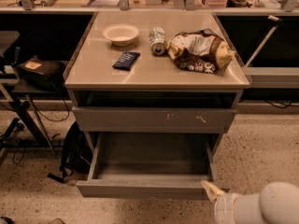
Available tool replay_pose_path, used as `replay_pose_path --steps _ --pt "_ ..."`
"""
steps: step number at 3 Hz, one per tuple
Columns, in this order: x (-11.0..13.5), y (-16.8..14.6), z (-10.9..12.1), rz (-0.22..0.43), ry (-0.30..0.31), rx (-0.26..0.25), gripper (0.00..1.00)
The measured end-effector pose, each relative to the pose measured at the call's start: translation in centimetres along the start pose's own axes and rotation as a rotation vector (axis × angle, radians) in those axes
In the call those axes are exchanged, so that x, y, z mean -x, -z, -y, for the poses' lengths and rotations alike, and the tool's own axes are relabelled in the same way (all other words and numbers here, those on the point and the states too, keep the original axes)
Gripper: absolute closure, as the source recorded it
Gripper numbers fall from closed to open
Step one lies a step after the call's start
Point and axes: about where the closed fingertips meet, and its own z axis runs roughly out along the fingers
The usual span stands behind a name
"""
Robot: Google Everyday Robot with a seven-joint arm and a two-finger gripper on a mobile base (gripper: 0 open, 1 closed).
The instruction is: Close middle drawer
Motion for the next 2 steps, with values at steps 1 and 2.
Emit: replay_pose_path --steps 1,2 --pt "-2.62 -3.94 -2.86 -0.042 -0.007 0.061 0.00" --pt "-3.02 -4.20 -3.42 -0.023 -0.010 0.065 0.00"
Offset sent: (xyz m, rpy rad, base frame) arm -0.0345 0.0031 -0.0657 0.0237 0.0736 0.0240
